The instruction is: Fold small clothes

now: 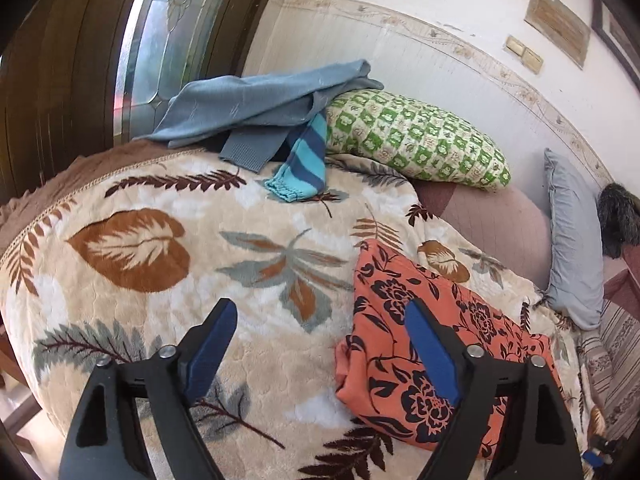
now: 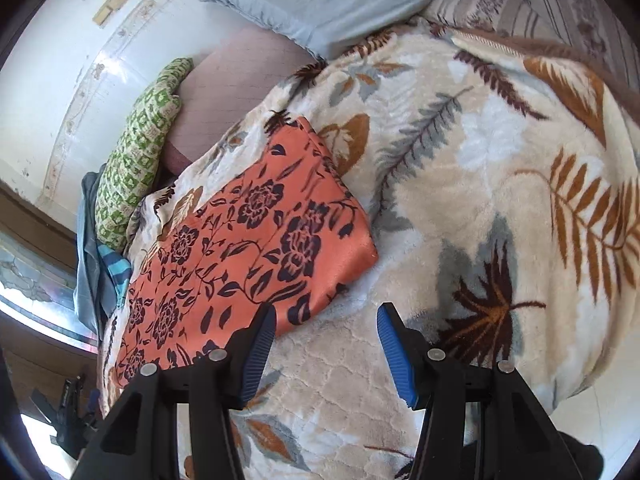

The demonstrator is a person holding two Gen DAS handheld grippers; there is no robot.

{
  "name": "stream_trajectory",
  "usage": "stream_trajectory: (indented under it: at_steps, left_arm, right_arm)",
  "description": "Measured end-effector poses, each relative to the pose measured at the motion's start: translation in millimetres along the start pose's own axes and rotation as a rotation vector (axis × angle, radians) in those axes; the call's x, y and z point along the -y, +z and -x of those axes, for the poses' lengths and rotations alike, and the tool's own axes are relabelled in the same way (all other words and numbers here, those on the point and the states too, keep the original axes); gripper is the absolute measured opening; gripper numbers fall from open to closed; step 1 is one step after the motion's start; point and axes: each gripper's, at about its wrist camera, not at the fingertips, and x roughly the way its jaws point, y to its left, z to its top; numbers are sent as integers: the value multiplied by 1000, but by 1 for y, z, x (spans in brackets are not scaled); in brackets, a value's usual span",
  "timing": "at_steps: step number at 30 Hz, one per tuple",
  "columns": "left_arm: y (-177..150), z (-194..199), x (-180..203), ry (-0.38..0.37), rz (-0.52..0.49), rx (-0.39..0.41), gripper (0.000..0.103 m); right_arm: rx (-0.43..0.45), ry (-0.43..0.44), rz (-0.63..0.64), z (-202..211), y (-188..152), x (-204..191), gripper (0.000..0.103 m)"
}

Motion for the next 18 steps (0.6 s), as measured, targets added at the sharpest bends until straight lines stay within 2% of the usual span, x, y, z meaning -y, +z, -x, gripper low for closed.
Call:
stream_trajectory:
  at_steps: [3,6,8,11,13,15,18]
  left_arm:
    - [-9,-3,33,-19,-122,-9,92]
    - [-20,-10,63,-35,-242,-30,93]
    - [-27,-14,78,-32,-291,-40,94]
    - [-35,-29,91,-42,-335,-105,96]
    - [-42,-43,97,4,-378,-155,96]
    - [-51,-63,99,86,-421,-233,96]
    - [-62,-94,91,159,-422,-361,97]
  right_arm:
    - [23,16,89,-2,4,-36,56]
    - [-3,22,159,-25,3,-67,56]
    - [-34,31,191,-48,10,-86,56]
    - [-60,14,255,-79,17,-109,56]
    - [-74,0,275,-97,18,-115,56]
    - [-93,-34,291,-115,21,-117,56]
    - [-138,-87,313,-142,20,-114,56]
